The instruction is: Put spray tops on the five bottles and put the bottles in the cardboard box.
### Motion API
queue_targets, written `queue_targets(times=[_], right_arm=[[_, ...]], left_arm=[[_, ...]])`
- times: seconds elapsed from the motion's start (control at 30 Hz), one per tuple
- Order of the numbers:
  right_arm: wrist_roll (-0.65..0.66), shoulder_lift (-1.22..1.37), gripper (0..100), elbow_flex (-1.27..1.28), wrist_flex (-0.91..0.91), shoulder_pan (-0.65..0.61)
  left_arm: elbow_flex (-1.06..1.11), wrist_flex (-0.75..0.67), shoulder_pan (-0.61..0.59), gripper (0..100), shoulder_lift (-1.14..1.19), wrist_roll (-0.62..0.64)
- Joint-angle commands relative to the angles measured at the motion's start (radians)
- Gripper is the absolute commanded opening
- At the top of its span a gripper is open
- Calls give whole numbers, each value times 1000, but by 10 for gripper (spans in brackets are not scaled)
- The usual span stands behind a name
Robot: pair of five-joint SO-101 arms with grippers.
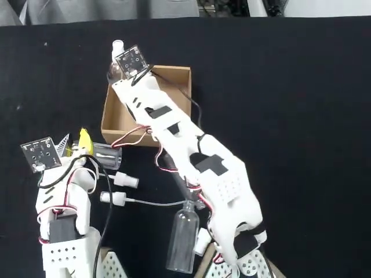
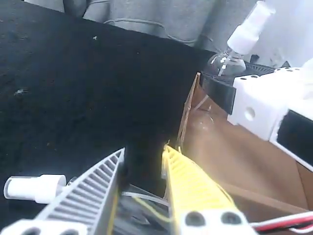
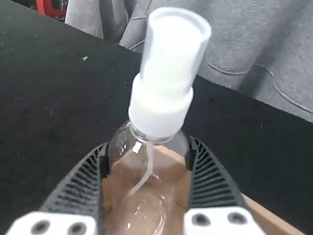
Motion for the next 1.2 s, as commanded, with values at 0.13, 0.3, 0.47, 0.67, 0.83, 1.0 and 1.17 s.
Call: queue_targets(times=[0.13, 0.3, 0.47, 0.67, 0.83, 1.0, 1.17], right_arm=[[-3, -42, 226, 13, -17, -25], [-3, -47, 271, 24, -17, -26], [-3, -48, 273, 25, -15, -26], [-6, -99, 273, 24, 84, -26], [-9, -185, 273, 24, 198, -26], [-9, -265, 273, 24, 322, -20], [-5, -364, 270, 21, 477, -20]], left_arm=[[25, -21, -13, 116, -8, -11], [25, -21, -13, 116, -8, -11], [25, -21, -13, 116, -8, -11], [25, -21, -13, 116, -8, -11], [25, -21, -15, 116, -8, -11], [25, -21, -15, 116, -8, -12], [25, -21, -15, 116, -8, -12]])
